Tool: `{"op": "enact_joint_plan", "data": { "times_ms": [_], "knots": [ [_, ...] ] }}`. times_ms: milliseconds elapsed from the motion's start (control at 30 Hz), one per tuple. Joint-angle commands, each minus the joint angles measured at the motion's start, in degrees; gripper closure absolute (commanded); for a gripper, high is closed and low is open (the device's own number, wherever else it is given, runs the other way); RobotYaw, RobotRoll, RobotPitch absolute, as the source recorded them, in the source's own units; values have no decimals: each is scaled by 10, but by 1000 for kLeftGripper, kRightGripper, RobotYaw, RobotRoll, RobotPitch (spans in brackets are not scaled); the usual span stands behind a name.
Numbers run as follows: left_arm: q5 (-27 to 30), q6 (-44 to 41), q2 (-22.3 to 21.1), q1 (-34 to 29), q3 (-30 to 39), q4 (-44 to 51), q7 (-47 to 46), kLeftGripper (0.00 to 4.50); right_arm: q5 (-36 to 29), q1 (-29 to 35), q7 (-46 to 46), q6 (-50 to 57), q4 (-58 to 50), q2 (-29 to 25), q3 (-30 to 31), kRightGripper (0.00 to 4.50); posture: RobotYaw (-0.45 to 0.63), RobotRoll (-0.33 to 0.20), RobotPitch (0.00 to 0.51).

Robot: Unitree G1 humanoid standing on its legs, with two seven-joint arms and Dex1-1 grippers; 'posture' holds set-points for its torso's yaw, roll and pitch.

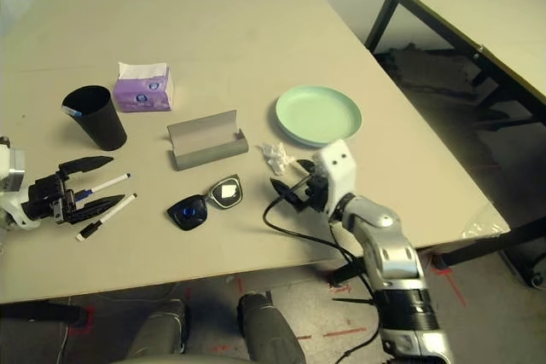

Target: Organize and tidy the items on the table.

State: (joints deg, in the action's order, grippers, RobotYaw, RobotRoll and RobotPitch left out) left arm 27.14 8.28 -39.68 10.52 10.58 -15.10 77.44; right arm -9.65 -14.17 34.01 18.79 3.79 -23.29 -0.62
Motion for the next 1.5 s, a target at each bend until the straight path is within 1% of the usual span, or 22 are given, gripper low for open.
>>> {"op": "enact_joint_plan", "data": {
  "times_ms": [33, 233, 333, 367, 467, 500, 533, 633, 667, 700, 833, 900, 967, 1133, 1300, 1367, 1500],
  "knots": [
    [-21, 13, -2, -12, -23, 19, 9, 0, 26, -15, -32, -17, 27, 13, 11, 35, -14, 0, 105],
    [-22, 20, 0, -18, -31, 19, 10, 0, 41, -22, -71, -20, 24, 31, 15, 35, -21, 0, 94],
    [-23, 25, 1, -19, -33, 14, 12, 0, 38, -24, -87, -27, 18, 40, 7, 571, -24, 0, 77],
    [-23, 27, 2, -19, -33, 13, 12, 0, 37, -24, -89, -29, 17, 41, 6, 875, -23, 0, 74],
    [-24, 33, 4, -16, -34, 5, 15, 0, 34, -22, -85, -33, 12, 41, 7, 2067, -24, 0, 61],
    [-24, 35, 5, -15, -34, 3, 15, 0, 33, -21, -84, -34, 11, 41, 7, 2359, -24, 0, 59],
    [-24, 37, 5, -14, -34, 1, 16, 0, 31, -20, -84, -33, 8, 42, 6, 2836, -24, 0, 59],
    [-22, 43, 7, -10, -31, -11, 17, 0, 15, -7, -82, -11, -17, 44, 0, 3936, -27, 0, 47],
    [-22, 46, 8, -8, -31, -15, 17, 0, 8, -3, -81, -3, -26, 45, -3, 4376, -27, 0, 47],
    [-22, 49, 9, -6, -31, -20, 18, 0, 0, 4, -82, 14, -45, 46, -5, 4449, -29, 0, 46],
    [-23, 56, 11, -2, -32, -31, 20, 0, -27, 17, -89, 67, -111, 53, -11, 4449, -34, 0, 51],
    [-24, 59, 15, -2, -34, -34, 20, 0, -41, 7, -111, 100, -152, 67, -17, 4449, -36, 0, 52],
    [-24, 62, 17, -2, -36, -36, 21, 0, -41, -20, -139, 121, -164, 78, -26, 4449, -39, 0, 52],
    [-27, 67, 18, 2, -36, -44, 23, 0, -22, -120, -190, 166, -121, 78, -37, 4449, -31, 0, 47],
    [-27, 72, 17, 5, -31, -47, 18, 0, 3, -198, -239, 211, -53, 69, -49, 4449, -11, 0, 43],
    [-25, 72, 17, 2, -29, -44, 16, 0, 13, -224, -263, 225, -24, 64, -58, 4449, -7, 0, 46],
    [-24, 73, 17, -10, -26, -37, 12, 0, 27, -253, -293, 241, 35, 53, -71, 4449, 2, 0, 52]
  ]
}}
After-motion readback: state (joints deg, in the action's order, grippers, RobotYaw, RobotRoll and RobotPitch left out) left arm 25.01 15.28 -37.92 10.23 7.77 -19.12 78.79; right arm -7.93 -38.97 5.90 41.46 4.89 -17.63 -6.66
